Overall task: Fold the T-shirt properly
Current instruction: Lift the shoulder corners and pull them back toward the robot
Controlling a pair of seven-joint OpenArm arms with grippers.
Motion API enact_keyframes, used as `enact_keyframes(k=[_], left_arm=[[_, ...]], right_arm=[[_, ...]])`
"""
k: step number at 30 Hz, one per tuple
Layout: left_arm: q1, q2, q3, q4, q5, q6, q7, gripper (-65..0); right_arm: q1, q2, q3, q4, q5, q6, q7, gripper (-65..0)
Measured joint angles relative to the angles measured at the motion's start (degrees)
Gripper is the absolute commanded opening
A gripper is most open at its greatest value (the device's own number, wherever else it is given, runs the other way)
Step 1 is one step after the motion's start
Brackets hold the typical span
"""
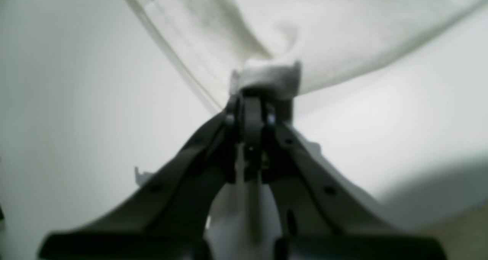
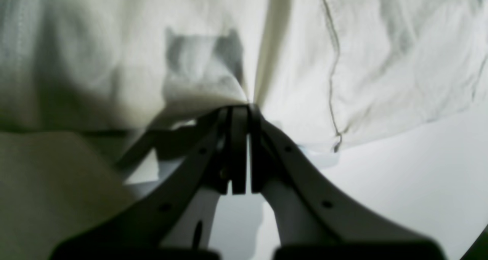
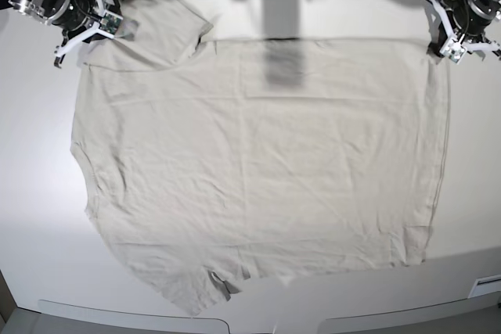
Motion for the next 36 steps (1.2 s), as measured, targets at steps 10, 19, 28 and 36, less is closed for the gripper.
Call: enact_keyframes(k=[10, 19, 28, 36], left_arm=[[11.17, 2.21, -7.98, 10.19, -3.04, 1.55, 0.11, -65.0], [14.56, 6.49, -15.87, 17.4, -3.06, 0.61, -0.24, -65.0], [10.84, 6.64, -15.93, 18.34, -2.89, 0.33, -3.17, -65.0], [2.14, 6.67, -15.87, 12.74, -4.39, -0.04, -3.41, -65.0]], right_arm=[[-17.66, -3.39, 13.86, 5.01, -0.04, -2.05, 7.19, -65.0], [-24.9, -6.01, 22.84, 13.7, 2.49, -1.81, 8.28, -65.0], [-19.8, -5.25, 24.5, 15.32, 6.8, -3.08, 5.27, -65.0], [-9.62, -5.27, 21.81, 14.86, 10.56, -3.43, 3.08, -65.0]])
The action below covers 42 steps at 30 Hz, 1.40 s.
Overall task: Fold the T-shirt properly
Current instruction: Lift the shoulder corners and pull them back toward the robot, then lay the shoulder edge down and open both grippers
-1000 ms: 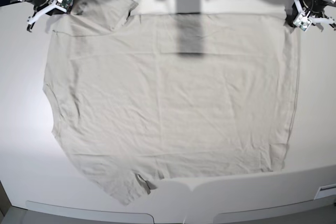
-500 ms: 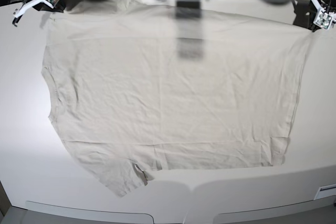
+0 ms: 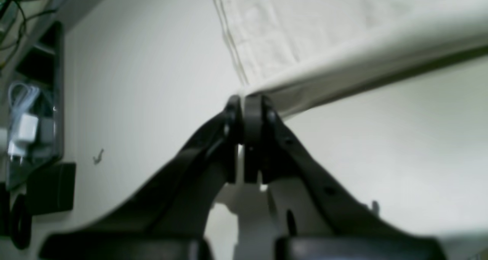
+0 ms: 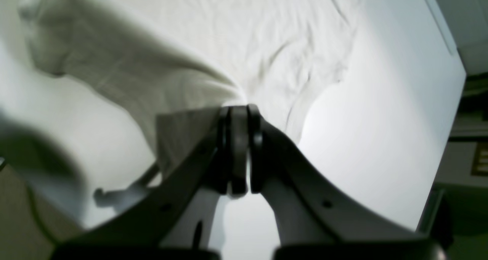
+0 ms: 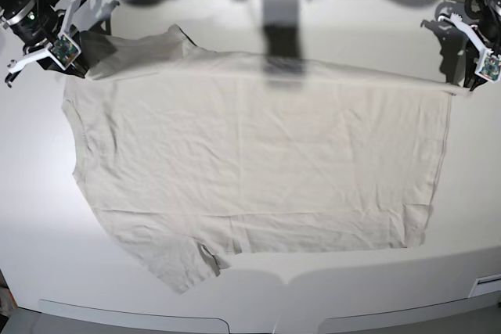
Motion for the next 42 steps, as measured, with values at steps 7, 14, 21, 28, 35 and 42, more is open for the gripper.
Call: enact_keyframes(k=[7, 14, 21, 28, 35, 42], left_arm=[[-6.58, 0.31, 0.0, -8.17, -0.04, -0.59, -0.39, -65.0], [-11.89, 0.31, 0.02, -11.93, -0.13, -2.03, -0.44, -65.0], [-18.25, 0.46, 0.02, -18.27, 0.04, -2.23, -0.22, -65.0], [-23.63, 0.61, 0.04, -22.53, -0.02, -4.35, 1.09, -65.0], [-30.32, 1.53, 0.04, -29.27, 1.86, -5.97, 1.07, -65.0], [-32.85, 1.55, 0.04, -34.14, 2.62, -7.04, 1.09, -65.0]], right_arm=[[12.85, -0.33, -10.93, -6.4, -0.31, -2.58, -0.24, -65.0], [25.62, -0.74, -20.68, -14.95, -0.31, -2.67, -0.2, -65.0], [36.57, -0.92, -29.49, -23.61, -0.2, -2.45, -0.26, -65.0], [45.07, -1.07, -34.51, -29.81, 2.14, -2.62, -0.17, -65.0], [48.46, -1.49, -37.73, -34.34, 2.75, -2.67, 0.09, -65.0], [49.11, -3.82, -37.79, -36.59, 2.73, -2.4, 0.04, -65.0]])
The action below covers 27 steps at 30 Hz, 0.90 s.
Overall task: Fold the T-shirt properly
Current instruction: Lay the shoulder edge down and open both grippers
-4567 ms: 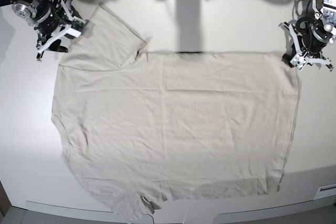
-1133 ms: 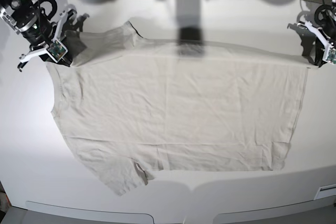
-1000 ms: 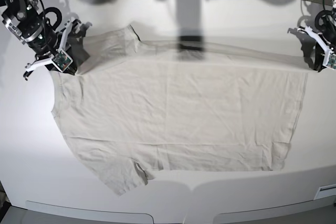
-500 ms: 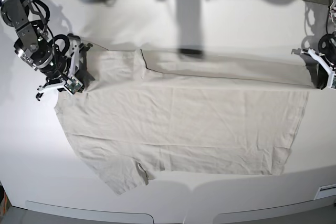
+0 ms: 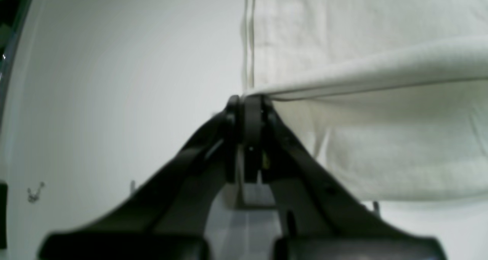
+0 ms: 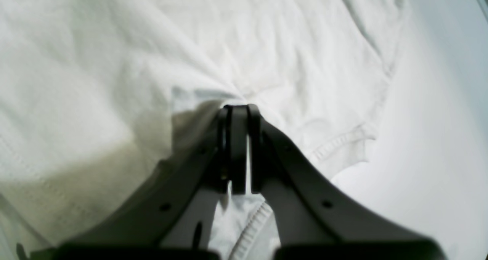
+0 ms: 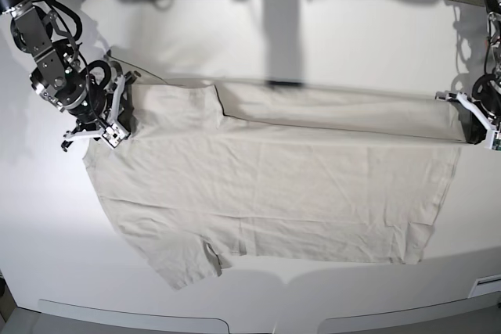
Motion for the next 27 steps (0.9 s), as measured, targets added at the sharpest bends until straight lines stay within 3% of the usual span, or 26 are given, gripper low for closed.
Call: enact_keyframes(k=[9, 11, 14, 15, 19, 25, 27], left_arm=[[-0.59, 0.0, 0.0, -0.35, 0.07, -1.09, -1.92, -63.8], [-0.61, 0.0, 0.0, -0.35, -0.04, -1.05, -1.97, -49.9], [-0.59, -0.35, 0.0, -0.35, -0.04, -1.03, -1.95, -38.9], [-0.61, -0.57, 0.0, -0.35, 0.0, -1.05, -1.77, -38.4], [-0.59, -0.74, -0.02, -0.35, -0.07, -1.01, -1.05, -38.4], [-0.61, -0.76, -0.02, -0.33, -14.53, -0.85, 1.97, -40.6], [-0.59, -0.76, -0.02, 0.04, -18.71, -0.85, 4.42, -45.5]], right_arm=[[0.02, 0.02, 0.0, 0.0, 0.0, -0.04, -0.83, -65.0], [0.04, 0.02, 0.0, 0.0, 0.0, -0.46, -1.29, -63.4], [0.87, 0.04, 0.0, -0.07, -0.17, -0.79, -3.3, -46.2], [1.22, 0.07, 0.0, -0.07, -0.09, -0.9, -3.26, -43.2], [2.12, 0.07, 0.0, -0.07, 2.03, -0.92, -3.89, -42.5], [2.08, 0.04, 0.0, -0.07, 8.31, -1.27, -4.57, -43.4], [2.08, 0.04, 0.0, -0.07, 10.56, -1.29, -5.6, -48.5]])
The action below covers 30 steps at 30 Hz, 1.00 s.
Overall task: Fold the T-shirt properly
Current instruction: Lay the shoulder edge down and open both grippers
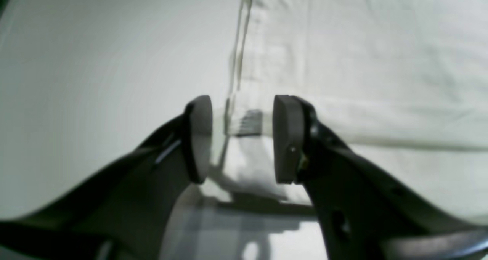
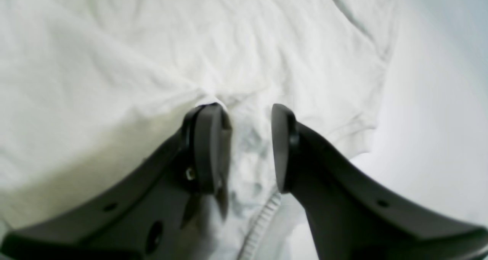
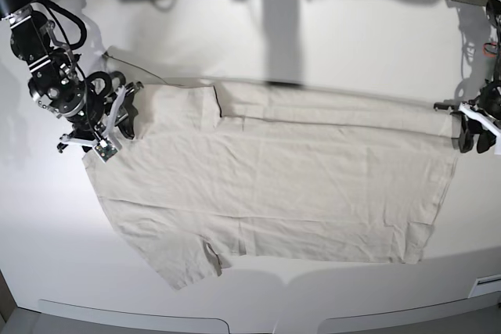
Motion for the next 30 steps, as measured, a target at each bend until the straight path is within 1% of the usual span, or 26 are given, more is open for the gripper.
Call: enact_keyframes(k=[3, 4, 5, 9, 12, 16, 18, 21, 22, 27, 30], left_arm=[[-0.02, 0.02, 0.0, 0.87, -4.48, -0.02, 3.52, -57.4], [-0.02, 0.0, 0.0, 0.92, -4.81, -0.11, 4.24, -62.1], [-0.02, 0.0, 0.0, 0.92, -5.77, -0.26, 5.2, -65.0], [0.13, 0.5, 0.0, 0.92, -7.5, -4.31, 5.25, -65.0], [0.13, 1.77, 0.0, 0.92, -7.02, -4.46, 5.2, -65.0], [0.13, 3.15, 0.0, 0.85, -3.61, -4.48, 4.63, -65.0], [0.13, 3.65, 0.0, 0.26, -3.21, -4.48, 3.3, -65.0], [-0.02, 3.93, 0.0, -2.99, -3.3, -4.55, 0.81, -65.0], [-0.02, 3.96, 0.0, -4.61, -3.37, -4.5, -0.48, -65.0], [0.0, 3.98, -0.13, -11.78, -2.21, -4.68, -4.26, -65.0], [-0.5, 3.85, -0.31, -13.27, 0.09, -6.36, -4.83, -65.0]], right_arm=[[-0.31, -0.17, 0.44, 0.37, 3.26, 0.0, -0.79, -60.7], [-0.48, -0.57, 1.16, 0.85, 3.72, -0.04, -1.07, -64.5], [-0.72, -1.11, 2.12, 1.36, 5.14, -0.02, -1.51, -65.0], [-2.25, -4.61, 6.19, 2.4, 8.85, -0.04, -2.21, -65.0], [-4.15, -7.15, 6.93, 2.4, 8.94, -0.02, -3.32, -65.0], [-5.25, -10.16, 6.93, 2.36, 8.92, -0.04, -4.07, -65.0], [-4.9, -11.15, 6.95, 2.38, 8.9, -0.07, -4.22, -65.0], [-4.94, -12.55, 6.97, 2.38, 5.73, -0.44, -5.01, -65.0], [-4.94, -12.96, 7.06, 2.38, 5.68, -0.46, -5.18, -65.0], [-4.92, -13.62, 7.28, 2.43, 5.73, -0.48, -7.48, -65.0], [-5.4, -13.79, 7.28, 2.56, 5.73, -0.5, -7.72, -65.0]])
